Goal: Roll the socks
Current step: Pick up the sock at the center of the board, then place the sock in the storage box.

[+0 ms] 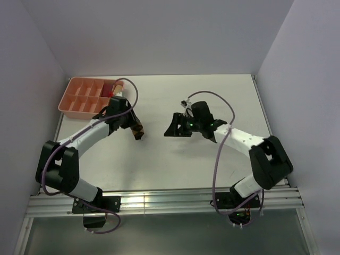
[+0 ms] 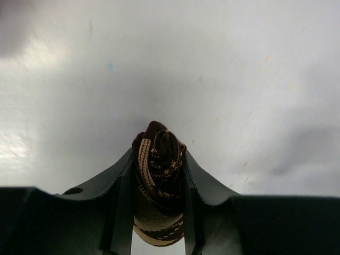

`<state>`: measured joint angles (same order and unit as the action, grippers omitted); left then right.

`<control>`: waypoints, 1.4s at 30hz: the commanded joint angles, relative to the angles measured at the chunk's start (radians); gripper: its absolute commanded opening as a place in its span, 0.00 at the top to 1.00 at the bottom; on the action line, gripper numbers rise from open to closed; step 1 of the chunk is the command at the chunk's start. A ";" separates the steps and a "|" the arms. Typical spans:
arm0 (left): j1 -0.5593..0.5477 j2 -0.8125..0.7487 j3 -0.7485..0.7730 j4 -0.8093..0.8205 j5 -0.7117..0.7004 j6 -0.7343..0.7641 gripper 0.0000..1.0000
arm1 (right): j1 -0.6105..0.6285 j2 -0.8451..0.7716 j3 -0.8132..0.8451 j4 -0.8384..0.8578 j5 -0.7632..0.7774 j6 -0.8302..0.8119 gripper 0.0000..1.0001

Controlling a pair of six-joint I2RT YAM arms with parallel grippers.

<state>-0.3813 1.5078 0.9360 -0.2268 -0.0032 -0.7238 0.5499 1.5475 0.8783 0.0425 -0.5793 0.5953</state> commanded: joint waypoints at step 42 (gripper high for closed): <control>0.541 0.364 0.457 0.192 0.431 0.771 1.00 | -0.036 -0.506 0.077 -0.337 0.460 -0.298 0.12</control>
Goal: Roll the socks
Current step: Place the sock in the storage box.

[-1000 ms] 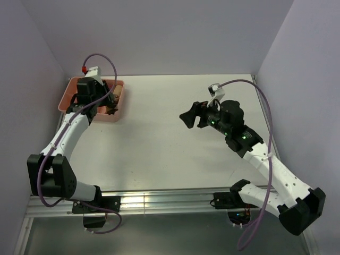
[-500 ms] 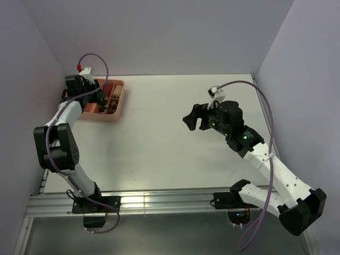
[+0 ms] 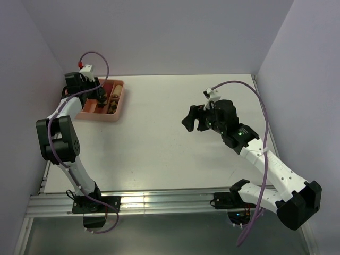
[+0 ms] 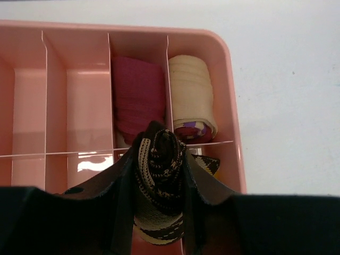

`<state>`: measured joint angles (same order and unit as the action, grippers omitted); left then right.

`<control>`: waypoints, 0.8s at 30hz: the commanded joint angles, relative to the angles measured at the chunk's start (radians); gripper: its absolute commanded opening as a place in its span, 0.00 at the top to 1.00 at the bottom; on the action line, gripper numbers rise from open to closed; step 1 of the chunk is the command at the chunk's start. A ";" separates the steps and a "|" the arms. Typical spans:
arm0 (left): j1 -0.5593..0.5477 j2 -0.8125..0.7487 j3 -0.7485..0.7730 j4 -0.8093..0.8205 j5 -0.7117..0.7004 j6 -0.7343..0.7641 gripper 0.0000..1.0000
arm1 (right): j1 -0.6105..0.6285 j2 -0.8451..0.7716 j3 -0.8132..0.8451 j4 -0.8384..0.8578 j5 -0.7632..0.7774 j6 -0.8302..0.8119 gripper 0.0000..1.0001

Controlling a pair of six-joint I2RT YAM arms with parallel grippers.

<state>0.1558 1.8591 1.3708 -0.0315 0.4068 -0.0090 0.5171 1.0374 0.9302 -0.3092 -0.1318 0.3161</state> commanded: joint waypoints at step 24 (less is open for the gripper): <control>0.005 0.091 0.025 -0.183 -0.080 0.136 1.00 | -0.005 0.064 0.027 0.005 0.020 -0.037 0.13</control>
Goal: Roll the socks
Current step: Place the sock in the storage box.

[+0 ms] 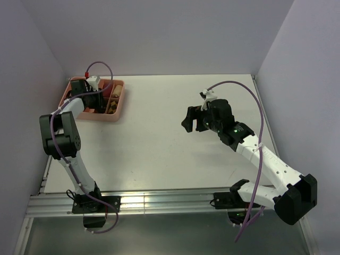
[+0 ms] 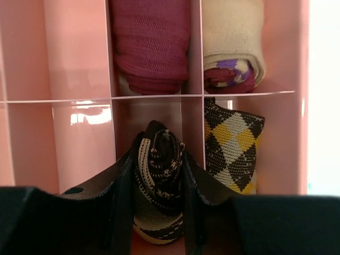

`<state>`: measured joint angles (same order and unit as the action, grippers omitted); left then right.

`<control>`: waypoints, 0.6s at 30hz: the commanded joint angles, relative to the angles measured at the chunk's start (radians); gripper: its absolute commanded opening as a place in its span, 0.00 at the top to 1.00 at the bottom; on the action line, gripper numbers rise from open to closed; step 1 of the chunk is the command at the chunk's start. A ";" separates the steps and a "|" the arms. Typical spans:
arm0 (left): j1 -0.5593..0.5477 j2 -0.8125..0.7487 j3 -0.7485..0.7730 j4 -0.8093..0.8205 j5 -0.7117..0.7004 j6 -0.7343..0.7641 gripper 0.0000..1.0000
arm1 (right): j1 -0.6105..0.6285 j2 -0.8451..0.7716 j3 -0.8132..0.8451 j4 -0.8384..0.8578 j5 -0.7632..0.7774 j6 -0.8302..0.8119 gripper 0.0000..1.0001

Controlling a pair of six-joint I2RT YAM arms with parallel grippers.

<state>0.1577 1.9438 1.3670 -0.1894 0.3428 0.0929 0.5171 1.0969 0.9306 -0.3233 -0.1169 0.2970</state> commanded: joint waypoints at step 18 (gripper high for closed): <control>-0.001 0.141 0.204 -0.179 -0.033 0.018 0.63 | -0.005 0.017 0.033 0.006 -0.015 -0.025 0.14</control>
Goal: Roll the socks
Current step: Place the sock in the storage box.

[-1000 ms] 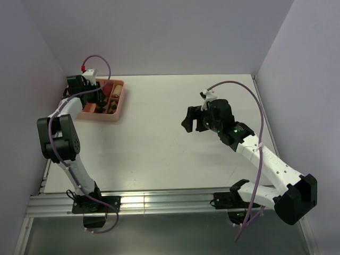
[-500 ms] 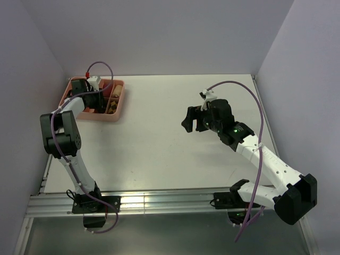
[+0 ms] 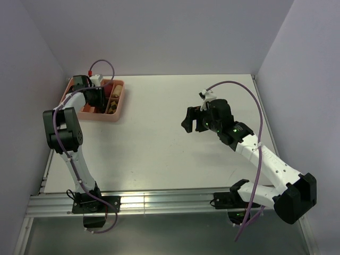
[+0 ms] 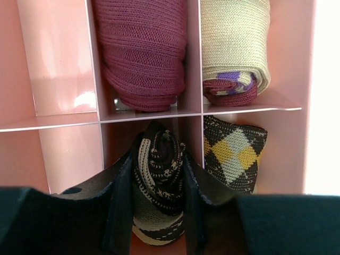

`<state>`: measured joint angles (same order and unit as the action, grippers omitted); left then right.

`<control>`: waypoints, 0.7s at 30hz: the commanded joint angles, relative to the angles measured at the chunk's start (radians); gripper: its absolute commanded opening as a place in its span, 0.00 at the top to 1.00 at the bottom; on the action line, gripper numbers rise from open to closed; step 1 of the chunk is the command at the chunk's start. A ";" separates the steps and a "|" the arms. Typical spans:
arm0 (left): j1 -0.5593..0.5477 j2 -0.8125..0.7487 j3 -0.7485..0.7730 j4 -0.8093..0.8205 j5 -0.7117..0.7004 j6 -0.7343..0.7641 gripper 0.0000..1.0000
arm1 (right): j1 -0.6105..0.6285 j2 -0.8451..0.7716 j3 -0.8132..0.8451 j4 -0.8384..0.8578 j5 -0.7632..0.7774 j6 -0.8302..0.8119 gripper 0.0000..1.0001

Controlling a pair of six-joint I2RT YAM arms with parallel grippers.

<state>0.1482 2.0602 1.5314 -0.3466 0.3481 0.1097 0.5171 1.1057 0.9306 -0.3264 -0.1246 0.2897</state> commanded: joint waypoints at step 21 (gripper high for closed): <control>0.005 -0.068 0.087 -0.089 -0.032 -0.058 0.33 | -0.005 -0.004 0.039 0.007 -0.018 -0.011 0.15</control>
<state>0.1493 2.0480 1.5883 -0.4015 0.3038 0.0731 0.5171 1.1095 0.9306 -0.3267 -0.1291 0.2897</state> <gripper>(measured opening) 0.647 0.854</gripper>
